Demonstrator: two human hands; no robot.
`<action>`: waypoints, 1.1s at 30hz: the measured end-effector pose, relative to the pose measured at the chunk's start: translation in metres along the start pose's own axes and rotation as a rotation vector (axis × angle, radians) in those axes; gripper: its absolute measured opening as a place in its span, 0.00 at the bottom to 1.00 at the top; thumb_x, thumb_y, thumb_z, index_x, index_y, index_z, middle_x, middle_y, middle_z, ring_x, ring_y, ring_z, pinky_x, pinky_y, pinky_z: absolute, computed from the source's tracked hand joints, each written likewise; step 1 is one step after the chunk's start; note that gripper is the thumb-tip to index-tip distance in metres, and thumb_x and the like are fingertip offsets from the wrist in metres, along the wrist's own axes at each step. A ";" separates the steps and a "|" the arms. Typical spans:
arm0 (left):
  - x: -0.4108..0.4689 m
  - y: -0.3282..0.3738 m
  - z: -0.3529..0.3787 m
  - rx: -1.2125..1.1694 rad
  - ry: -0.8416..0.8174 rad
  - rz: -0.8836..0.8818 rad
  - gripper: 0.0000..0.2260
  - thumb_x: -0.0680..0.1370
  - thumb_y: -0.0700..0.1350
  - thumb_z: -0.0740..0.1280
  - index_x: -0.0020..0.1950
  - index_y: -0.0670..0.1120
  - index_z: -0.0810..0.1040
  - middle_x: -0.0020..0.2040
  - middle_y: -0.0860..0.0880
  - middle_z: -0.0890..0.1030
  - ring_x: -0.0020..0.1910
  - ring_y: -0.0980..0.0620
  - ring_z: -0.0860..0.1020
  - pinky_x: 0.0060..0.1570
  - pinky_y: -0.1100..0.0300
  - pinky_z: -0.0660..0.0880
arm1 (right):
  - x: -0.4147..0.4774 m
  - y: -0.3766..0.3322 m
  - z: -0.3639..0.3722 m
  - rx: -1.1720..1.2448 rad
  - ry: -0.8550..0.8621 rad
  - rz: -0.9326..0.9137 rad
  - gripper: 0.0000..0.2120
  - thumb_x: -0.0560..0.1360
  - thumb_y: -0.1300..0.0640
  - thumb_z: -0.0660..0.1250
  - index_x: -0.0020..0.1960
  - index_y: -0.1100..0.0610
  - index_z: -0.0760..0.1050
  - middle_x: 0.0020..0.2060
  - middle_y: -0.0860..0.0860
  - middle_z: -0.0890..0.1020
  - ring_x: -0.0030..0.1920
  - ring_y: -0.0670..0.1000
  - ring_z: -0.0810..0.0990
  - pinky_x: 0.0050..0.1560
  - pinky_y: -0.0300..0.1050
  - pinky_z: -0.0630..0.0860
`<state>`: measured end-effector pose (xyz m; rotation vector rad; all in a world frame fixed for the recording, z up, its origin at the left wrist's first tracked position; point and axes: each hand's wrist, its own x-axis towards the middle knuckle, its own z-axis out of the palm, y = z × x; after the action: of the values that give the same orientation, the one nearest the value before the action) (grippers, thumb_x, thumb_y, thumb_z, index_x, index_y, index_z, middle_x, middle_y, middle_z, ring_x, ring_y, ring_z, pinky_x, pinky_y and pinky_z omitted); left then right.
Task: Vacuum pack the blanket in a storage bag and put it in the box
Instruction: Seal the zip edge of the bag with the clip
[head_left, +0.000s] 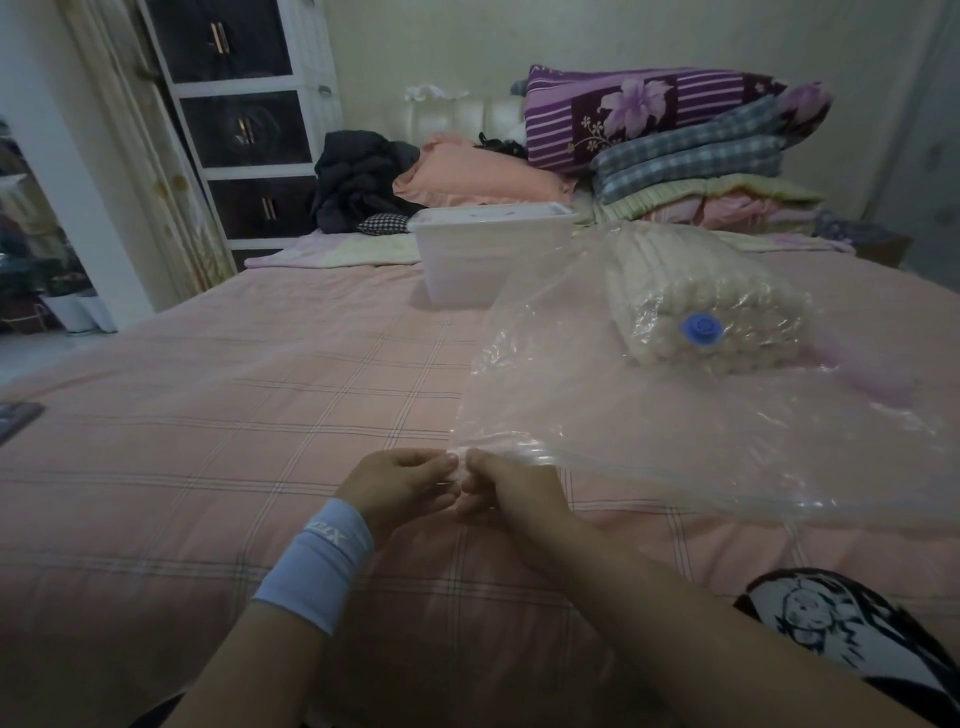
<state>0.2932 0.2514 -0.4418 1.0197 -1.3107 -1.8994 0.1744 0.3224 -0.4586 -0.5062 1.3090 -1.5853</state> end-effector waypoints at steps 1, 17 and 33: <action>0.001 -0.001 0.001 -0.005 0.019 0.017 0.07 0.76 0.35 0.69 0.52 0.33 0.80 0.39 0.39 0.83 0.34 0.50 0.82 0.37 0.62 0.81 | 0.001 0.001 0.000 0.002 0.004 -0.004 0.07 0.78 0.61 0.69 0.45 0.66 0.78 0.29 0.55 0.79 0.24 0.51 0.76 0.34 0.48 0.82; 0.004 -0.006 0.012 -0.056 0.042 0.062 0.06 0.77 0.36 0.68 0.51 0.34 0.80 0.41 0.40 0.83 0.35 0.52 0.82 0.36 0.63 0.81 | -0.004 -0.004 -0.001 0.022 0.046 -0.048 0.11 0.78 0.59 0.70 0.41 0.66 0.80 0.31 0.58 0.81 0.26 0.54 0.78 0.30 0.44 0.80; -0.010 -0.001 0.012 -0.018 -0.058 -0.013 0.06 0.79 0.36 0.65 0.50 0.36 0.81 0.41 0.41 0.84 0.37 0.49 0.84 0.35 0.61 0.81 | -0.004 0.004 -0.006 -0.022 0.076 0.019 0.12 0.77 0.56 0.71 0.49 0.67 0.81 0.32 0.58 0.83 0.27 0.54 0.79 0.32 0.45 0.79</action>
<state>0.2880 0.2658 -0.4377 0.9730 -1.3195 -1.9610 0.1731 0.3294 -0.4632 -0.4496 1.3859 -1.5898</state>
